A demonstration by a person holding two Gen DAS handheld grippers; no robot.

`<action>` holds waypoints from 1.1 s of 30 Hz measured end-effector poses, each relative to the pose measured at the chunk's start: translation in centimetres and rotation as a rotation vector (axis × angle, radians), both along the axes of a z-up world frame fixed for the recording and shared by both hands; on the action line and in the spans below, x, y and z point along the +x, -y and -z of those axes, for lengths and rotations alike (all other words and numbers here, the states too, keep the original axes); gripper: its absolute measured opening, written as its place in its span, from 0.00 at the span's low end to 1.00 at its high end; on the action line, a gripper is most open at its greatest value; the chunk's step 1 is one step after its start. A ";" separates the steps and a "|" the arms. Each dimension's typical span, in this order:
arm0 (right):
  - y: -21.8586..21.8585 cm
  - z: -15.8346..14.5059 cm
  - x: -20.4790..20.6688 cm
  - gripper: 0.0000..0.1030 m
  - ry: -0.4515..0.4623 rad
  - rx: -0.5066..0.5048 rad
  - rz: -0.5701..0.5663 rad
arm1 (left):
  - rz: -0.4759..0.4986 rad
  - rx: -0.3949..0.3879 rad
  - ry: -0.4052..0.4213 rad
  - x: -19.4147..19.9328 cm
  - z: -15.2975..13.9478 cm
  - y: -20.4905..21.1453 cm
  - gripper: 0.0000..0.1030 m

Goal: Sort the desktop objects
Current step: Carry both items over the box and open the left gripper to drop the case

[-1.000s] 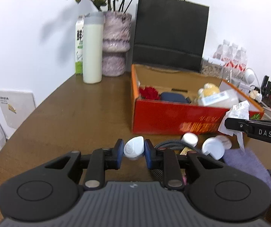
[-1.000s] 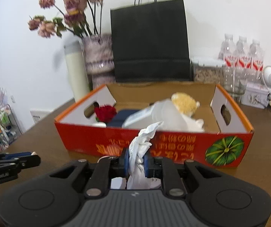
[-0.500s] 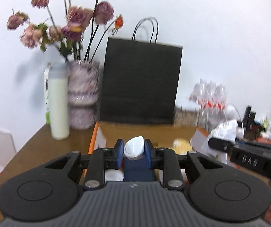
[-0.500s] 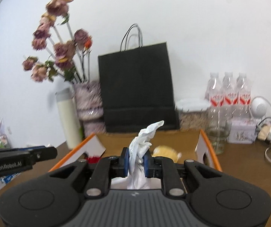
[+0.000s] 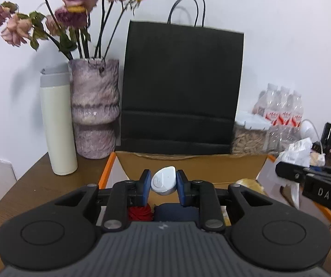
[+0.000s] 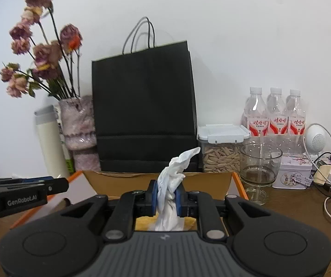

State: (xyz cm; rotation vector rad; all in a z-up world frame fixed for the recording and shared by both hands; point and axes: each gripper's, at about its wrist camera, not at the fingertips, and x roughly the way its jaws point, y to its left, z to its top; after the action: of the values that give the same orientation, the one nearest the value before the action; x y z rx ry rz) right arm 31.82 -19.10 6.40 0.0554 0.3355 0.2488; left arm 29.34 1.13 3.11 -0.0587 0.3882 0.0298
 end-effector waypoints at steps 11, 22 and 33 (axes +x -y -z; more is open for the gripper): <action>-0.5 2.4 1.4 0.14 -0.067 -0.045 -0.006 | 0.002 0.051 -0.072 1.0 2.5 0.6 0.23; -0.8 2.8 1.2 0.17 -0.087 -0.057 -0.018 | 0.014 0.068 -0.091 1.1 2.9 0.8 0.23; -0.3 2.4 0.8 0.75 -0.066 -0.038 0.005 | -0.033 0.061 -0.043 0.5 2.1 0.4 0.81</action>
State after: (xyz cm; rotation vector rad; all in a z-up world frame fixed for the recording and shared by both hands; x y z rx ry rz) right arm 32.65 -18.84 3.98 0.0269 0.4053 0.2360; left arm 29.80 0.70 1.00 -0.0041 0.4290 0.0757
